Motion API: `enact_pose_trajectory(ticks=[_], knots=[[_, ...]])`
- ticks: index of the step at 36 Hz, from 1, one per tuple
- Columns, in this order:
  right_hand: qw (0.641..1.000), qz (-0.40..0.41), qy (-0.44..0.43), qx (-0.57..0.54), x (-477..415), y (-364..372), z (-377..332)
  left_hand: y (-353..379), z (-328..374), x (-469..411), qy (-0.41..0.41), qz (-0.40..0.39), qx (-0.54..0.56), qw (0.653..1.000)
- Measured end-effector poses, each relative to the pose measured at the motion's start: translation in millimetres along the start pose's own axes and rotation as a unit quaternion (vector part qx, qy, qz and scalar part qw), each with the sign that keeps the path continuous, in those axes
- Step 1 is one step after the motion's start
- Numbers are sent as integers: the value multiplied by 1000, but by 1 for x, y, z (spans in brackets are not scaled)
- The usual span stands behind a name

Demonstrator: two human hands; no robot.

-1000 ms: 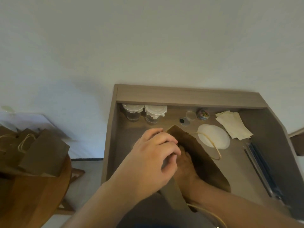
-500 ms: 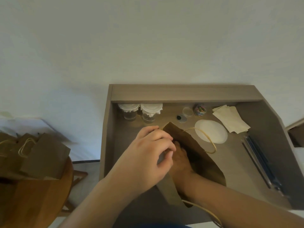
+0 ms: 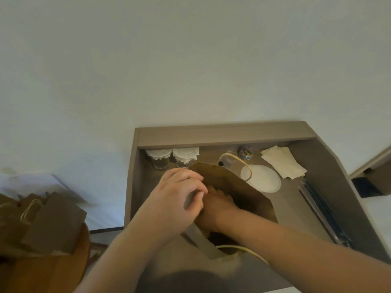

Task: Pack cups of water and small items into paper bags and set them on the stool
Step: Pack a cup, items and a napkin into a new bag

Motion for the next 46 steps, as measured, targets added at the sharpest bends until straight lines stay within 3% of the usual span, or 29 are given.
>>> enact_pose_trajectory(ticks=[7,12,16,20,23,25,31,34,46], knots=[[997,42,-66,26,8,-25,-15,-12,-6,-5,-52,3,17,999],[990,-21,-121,75,32,-64,-23,-20,-8,-12,-54,29,26,998],[985,57,-162,-5,81,-151,-19,-28,-7,-15,-68,33,12,997],[965,169,-114,-168,126,-223,27,-41,18,-26,-64,44,2,997],[938,276,-13,-208,126,-239,106,-47,54,-42,-36,51,5,998],[933,299,68,-187,113,-223,164,-43,80,-53,-12,42,15,999],[934,226,254,-108,76,-113,324,-1,133,-76,63,-38,-13,997],[931,181,305,-85,74,-67,376,18,146,-79,83,-58,-46,994],[938,140,313,58,49,-23,411,18,145,-80,44,-39,-48,997]])
Point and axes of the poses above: each hand's wrist, its own x-axis away from the middle knuckle, its own y-axis out of the palm, z = x × y, the point moved 9 cm from there along -x, towards the middle knuckle, and after that the axes turned 11 degrees about z, right-handed, at the moved point
